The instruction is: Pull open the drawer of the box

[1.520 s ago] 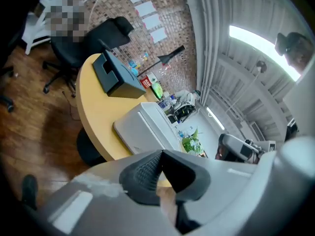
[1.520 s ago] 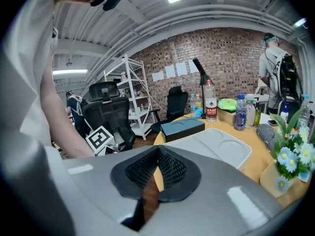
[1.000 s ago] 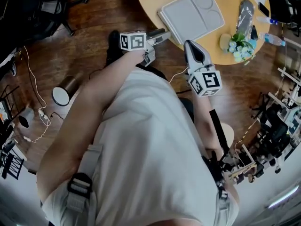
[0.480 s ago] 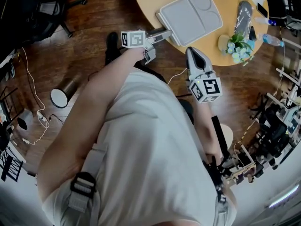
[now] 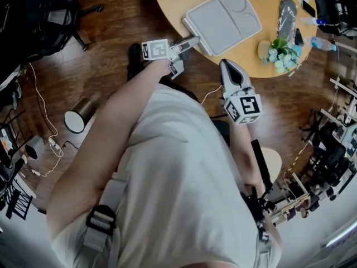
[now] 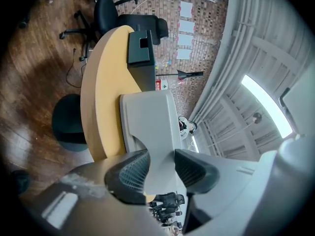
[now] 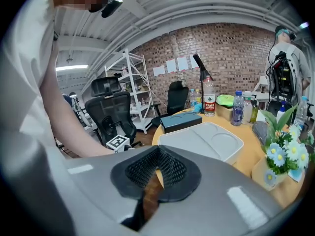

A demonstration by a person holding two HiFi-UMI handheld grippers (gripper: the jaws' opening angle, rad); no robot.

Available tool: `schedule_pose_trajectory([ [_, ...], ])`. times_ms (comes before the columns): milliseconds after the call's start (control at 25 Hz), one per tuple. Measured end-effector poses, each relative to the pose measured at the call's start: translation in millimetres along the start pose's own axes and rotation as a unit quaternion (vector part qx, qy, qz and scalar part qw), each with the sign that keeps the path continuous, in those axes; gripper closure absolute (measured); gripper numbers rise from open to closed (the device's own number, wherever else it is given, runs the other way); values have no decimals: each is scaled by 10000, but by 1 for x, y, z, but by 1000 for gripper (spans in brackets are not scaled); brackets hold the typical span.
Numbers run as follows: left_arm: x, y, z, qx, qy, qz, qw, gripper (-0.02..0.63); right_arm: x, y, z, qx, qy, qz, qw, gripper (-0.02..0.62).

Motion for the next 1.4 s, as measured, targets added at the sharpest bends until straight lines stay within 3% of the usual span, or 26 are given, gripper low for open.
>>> schedule_pose_trajectory([
  [240,-15,1,5,-72,-23,-128,9999,434,2,-4,10,127,48,-91,9999,589],
  [400,-22,14,13,-364,-26,242,9990,436,4,-10,16,176,60,-148,9997,589],
  [520,-36,8,13,-223,-59,-179,9996,437,5,-16,13,171,116,-141,9997,588],
  [640,-42,13,17,-369,-52,-24,9993,439,6,-21,11,176,174,-101,9996,588],
  [760,-54,7,19,-299,-87,-303,9991,440,6,-26,12,191,155,-45,9997,588],
  [1120,-94,8,28,-325,-268,-361,9985,440,5,-63,16,243,82,104,9996,589],
  [1400,-115,24,37,-527,-327,189,9979,440,3,-95,16,229,85,144,9996,589],
])
Point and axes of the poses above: the fingertips, and each gripper's own axes: x forward along the fingers, y to its right, z out of its underside, the point moved 8 cm from there along -x, backward along the fingers, and after that the axes turned 6 degrees about -x, right-handed, at the moved point
